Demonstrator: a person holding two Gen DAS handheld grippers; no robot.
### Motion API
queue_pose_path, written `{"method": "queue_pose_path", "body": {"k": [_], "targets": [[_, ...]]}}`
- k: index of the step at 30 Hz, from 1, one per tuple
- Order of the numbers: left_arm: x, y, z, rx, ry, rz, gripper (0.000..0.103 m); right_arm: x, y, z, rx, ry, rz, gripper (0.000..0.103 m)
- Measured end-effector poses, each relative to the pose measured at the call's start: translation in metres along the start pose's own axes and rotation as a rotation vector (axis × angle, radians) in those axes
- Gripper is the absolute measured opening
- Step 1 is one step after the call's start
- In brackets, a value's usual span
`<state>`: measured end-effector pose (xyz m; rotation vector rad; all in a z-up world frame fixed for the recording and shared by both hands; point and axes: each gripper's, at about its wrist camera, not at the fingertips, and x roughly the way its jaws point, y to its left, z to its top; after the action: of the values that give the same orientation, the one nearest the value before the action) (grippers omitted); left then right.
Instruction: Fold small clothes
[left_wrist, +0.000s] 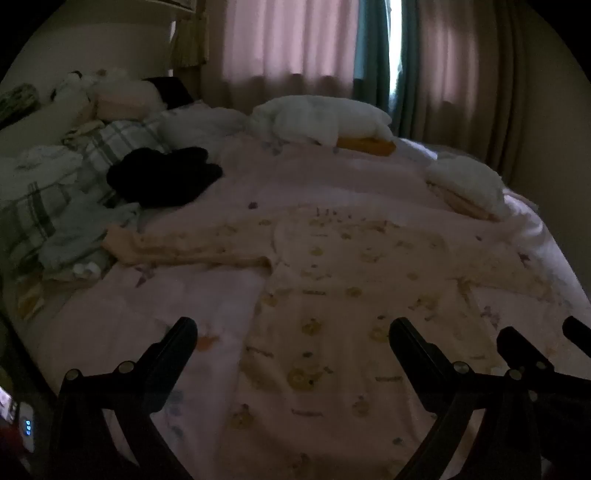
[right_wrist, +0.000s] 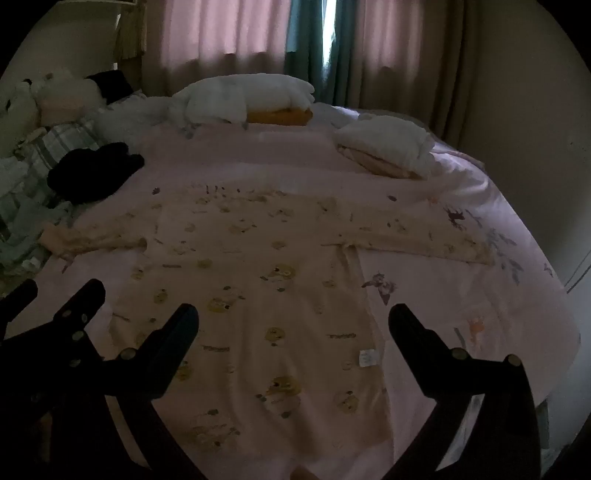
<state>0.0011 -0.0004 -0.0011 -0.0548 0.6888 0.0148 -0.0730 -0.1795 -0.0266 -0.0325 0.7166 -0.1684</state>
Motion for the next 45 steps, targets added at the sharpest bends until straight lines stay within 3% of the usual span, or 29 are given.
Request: {"method": "queue_pose_path", "body": {"k": [14, 28, 45], "targets": [[-0.027, -0.002, 0.001, 0.0, -0.061, -0.01, 0.103, -0.019, -0.004, 0.004, 0.017, -0.024, 0.014, 0.103], [-0.033, -0.006, 0.0, 0.021, -0.057, -0.02, 0.103, -0.028, -0.008, 0.004, 0.024, -0.038, 0.016, 0.103], [-0.038, 0.001, 0.003, -0.048, -0.027, -0.028, 0.103, -0.034, -0.008, 0.004, 0.019, -0.048, 0.021, 0.103]]}}
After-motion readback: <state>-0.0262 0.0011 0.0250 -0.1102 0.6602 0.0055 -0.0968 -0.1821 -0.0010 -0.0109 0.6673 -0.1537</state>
